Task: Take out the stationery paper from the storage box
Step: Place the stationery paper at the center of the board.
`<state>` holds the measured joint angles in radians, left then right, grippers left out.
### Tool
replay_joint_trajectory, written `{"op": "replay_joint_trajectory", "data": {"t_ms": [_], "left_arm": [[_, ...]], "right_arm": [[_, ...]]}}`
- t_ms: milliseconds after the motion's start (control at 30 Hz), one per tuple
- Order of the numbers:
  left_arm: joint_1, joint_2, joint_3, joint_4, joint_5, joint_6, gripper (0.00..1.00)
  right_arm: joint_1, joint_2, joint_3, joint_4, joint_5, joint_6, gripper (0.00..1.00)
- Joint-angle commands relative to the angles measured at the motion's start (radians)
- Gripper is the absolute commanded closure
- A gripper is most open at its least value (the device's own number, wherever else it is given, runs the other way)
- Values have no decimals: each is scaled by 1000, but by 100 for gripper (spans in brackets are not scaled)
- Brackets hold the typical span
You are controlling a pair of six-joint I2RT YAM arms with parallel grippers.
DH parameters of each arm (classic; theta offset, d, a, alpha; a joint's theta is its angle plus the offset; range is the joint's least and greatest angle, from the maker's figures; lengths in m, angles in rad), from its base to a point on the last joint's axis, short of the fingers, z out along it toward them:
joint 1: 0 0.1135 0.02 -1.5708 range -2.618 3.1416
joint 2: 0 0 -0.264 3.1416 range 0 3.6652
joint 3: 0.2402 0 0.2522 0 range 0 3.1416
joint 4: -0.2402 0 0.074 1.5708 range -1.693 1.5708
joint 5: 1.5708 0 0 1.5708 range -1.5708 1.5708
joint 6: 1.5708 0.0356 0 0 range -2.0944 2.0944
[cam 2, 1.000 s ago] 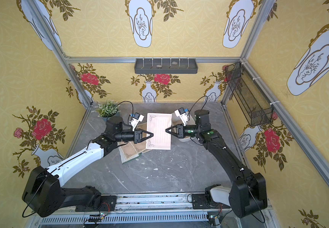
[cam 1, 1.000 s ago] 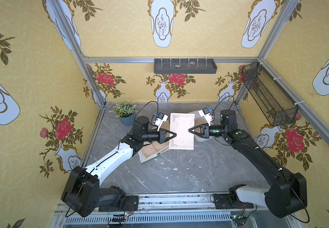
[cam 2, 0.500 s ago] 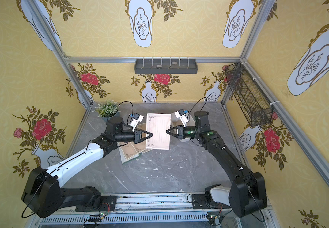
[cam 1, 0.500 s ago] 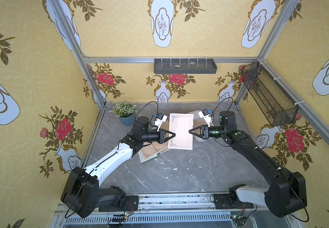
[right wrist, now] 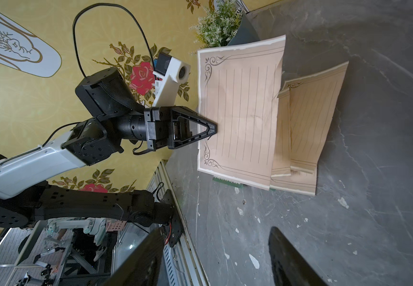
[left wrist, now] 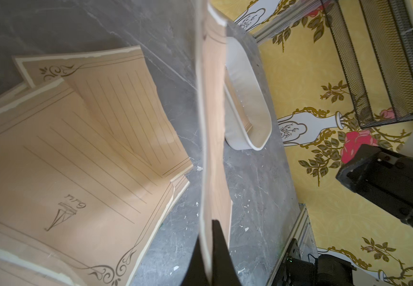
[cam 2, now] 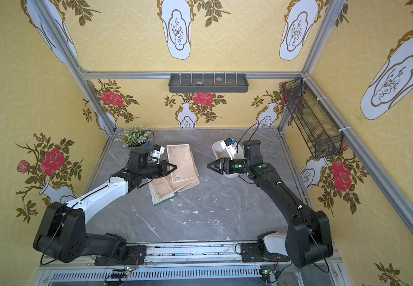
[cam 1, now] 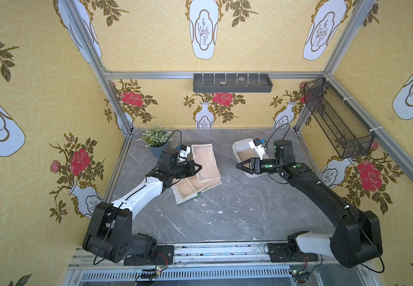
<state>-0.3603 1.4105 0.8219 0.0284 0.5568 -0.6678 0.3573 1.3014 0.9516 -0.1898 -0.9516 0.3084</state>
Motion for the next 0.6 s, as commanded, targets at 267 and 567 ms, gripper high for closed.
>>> {"op": "replay_joint_trajectory", "data": {"t_ms": [267, 567], "left_arm": [[7, 171, 16, 18, -111, -30, 100], [11, 246, 27, -35, -224, -24, 100]], "right_arm": [[-15, 24, 16, -44, 144, -27, 33], [-52, 68, 47, -118, 448, 3, 31]]}}
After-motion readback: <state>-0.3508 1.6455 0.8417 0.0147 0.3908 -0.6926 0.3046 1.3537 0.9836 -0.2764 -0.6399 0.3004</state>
